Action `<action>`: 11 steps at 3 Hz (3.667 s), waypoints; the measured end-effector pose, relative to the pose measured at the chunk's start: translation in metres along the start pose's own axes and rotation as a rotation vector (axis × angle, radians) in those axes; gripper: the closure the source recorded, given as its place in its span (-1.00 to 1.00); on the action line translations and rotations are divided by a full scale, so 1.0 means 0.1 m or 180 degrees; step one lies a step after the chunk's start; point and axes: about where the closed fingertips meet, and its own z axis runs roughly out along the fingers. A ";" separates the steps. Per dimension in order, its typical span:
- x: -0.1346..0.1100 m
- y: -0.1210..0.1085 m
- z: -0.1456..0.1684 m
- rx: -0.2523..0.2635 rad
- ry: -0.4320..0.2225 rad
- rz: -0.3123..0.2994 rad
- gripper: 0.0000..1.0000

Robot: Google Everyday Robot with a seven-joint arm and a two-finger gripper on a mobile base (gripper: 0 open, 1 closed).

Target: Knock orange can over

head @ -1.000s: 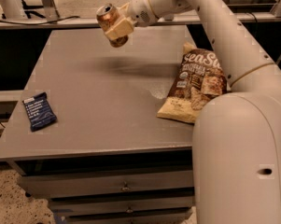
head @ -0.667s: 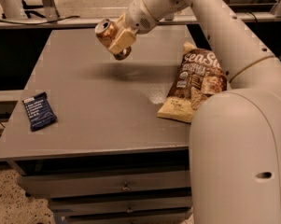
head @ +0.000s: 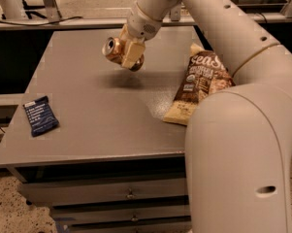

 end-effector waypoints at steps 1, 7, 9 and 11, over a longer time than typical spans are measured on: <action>0.03 0.03 0.05 -0.0091 0.0264 -0.0260 1.00; -0.48 0.27 0.52 -0.0448 0.0151 -0.0905 -0.73; -0.54 0.32 0.56 -0.0488 0.0096 -0.0958 -1.00; -0.27 0.26 0.43 -0.0366 -0.0059 -0.0539 -1.00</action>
Offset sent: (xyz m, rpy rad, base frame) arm -0.0261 0.0212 -0.0185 -0.1899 -0.0737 0.2508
